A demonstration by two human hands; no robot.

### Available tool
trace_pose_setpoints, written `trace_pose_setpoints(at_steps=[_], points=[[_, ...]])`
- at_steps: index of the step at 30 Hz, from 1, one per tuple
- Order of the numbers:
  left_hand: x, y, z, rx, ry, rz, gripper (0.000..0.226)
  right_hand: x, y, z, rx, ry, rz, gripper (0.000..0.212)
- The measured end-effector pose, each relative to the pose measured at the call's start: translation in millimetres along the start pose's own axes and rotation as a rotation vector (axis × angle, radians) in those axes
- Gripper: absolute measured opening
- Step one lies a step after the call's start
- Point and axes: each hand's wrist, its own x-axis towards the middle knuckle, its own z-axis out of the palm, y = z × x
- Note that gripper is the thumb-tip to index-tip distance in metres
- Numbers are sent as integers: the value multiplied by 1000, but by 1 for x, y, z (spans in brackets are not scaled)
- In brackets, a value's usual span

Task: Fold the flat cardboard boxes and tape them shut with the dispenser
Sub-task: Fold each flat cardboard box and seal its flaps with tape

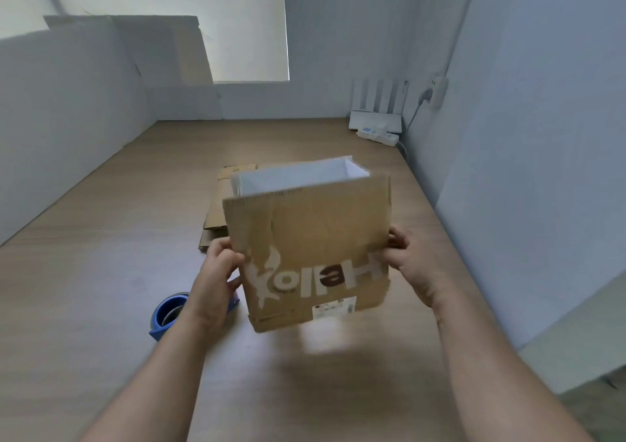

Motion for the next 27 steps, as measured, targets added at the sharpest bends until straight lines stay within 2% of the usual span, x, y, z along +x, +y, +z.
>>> trace_pose_setpoints(at_steps=[2, 4, 6, 8, 10, 12, 14, 15, 17, 18, 20, 22, 25, 27], points=[[-4, 0, -3, -28, -23, -22, 43, -3, 11, 2, -13, 40, 39, 37], [-9, -3, -8, -33, -49, -54, 51, -5, 22, 2, -24, 61, 148, 29], [-10, -6, -18, -29, -67, -129, 71, -5, 30, -1, 15, 53, 247, 23], [-11, -4, -24, -3, -48, -194, 92, -6, 23, -1, 51, 32, 288, 28], [-10, -1, -21, 28, 9, -159, 86, -7, 10, 3, 60, 79, 224, 32], [-9, 2, -14, 116, 55, -57, 63, -8, -3, 8, 73, 149, 41, 24], [-8, 5, -7, 206, 38, -1, 47, -6, -10, 11, 35, 99, -57, 34], [-9, 6, -8, 273, -3, 5, 50, -8, -14, 13, 11, 27, -37, 49], [-3, 0, -14, 431, -81, -39, 74, -6, -15, 14, -81, -113, 61, 77], [0, -3, -17, 492, -100, -66, 82, -6, -17, 13, -137, -168, 108, 82], [-1, -6, -20, 536, -142, -125, 74, -5, -16, 12, -274, -233, 127, 78], [-3, -12, -19, 645, -138, -110, 66, -4, -9, 13, -448, -166, 90, 69], [-9, -26, -18, 688, -138, -139, 53, -3, 6, 17, -560, -5, 110, 86], [-7, -34, -20, 689, -201, -161, 67, 0, 10, 20, -624, 18, 79, 94]])
